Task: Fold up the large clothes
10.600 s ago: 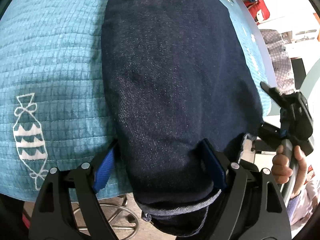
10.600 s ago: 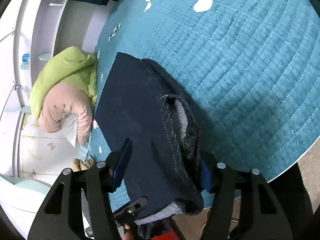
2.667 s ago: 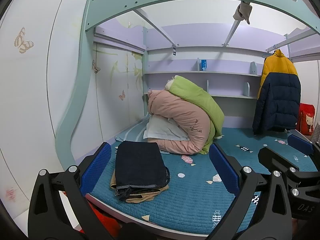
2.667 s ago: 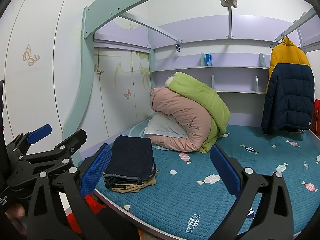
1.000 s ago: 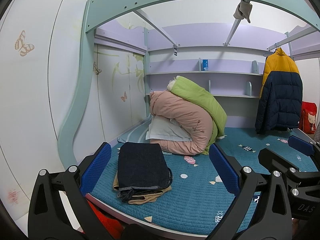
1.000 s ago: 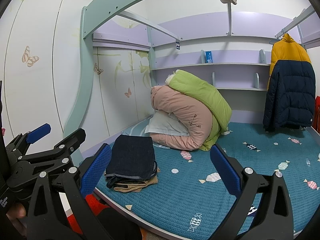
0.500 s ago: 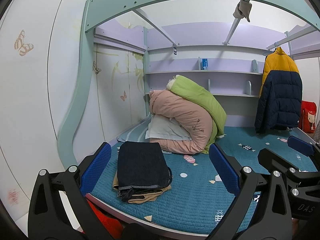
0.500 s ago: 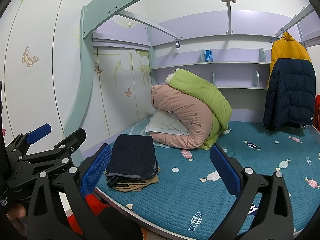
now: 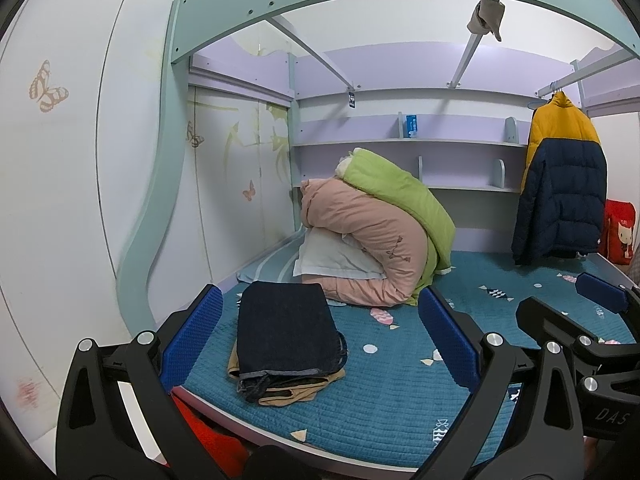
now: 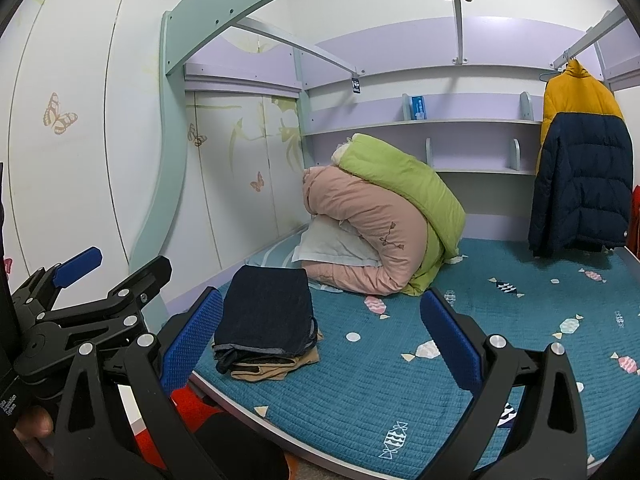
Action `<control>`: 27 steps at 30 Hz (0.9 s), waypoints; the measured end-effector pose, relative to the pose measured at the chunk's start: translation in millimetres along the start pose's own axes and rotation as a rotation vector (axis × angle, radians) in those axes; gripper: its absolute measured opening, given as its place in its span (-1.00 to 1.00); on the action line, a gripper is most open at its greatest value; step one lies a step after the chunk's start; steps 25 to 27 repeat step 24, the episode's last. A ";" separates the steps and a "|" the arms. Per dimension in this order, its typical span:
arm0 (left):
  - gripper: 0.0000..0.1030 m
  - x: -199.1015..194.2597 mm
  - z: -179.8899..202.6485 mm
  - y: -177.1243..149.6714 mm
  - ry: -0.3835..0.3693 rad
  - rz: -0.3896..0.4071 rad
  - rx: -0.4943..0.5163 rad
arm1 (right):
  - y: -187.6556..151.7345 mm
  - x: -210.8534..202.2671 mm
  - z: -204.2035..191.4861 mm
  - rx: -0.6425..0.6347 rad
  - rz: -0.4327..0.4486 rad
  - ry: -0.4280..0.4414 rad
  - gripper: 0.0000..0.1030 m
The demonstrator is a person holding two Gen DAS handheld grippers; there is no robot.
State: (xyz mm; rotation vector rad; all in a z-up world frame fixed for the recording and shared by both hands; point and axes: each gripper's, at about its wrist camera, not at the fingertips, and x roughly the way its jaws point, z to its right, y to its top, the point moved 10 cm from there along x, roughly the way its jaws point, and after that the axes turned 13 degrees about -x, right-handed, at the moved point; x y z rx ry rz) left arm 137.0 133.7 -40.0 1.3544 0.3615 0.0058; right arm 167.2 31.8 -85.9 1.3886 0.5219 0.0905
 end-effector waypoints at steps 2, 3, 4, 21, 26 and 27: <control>0.91 1.0 -3.6 -0.1 0.000 -0.001 0.001 | -0.3 0.0 -0.5 0.001 -0.001 0.001 0.86; 0.91 2.3 -0.9 0.1 -0.002 -0.001 0.002 | -0.2 0.0 -0.5 0.002 0.000 0.001 0.86; 0.91 2.3 -0.5 0.2 -0.002 -0.001 0.003 | -0.2 -0.1 -0.8 0.002 0.001 0.001 0.86; 0.91 26.6 1.9 -5.5 0.001 -0.021 0.042 | -16.0 20.5 5.0 0.041 -0.050 0.059 0.86; 0.91 47.0 2.7 -18.7 0.022 -0.064 0.066 | -34.8 34.9 14.6 0.088 -0.093 0.093 0.86; 0.91 47.0 2.7 -18.7 0.022 -0.064 0.066 | -34.8 34.9 14.6 0.088 -0.093 0.093 0.86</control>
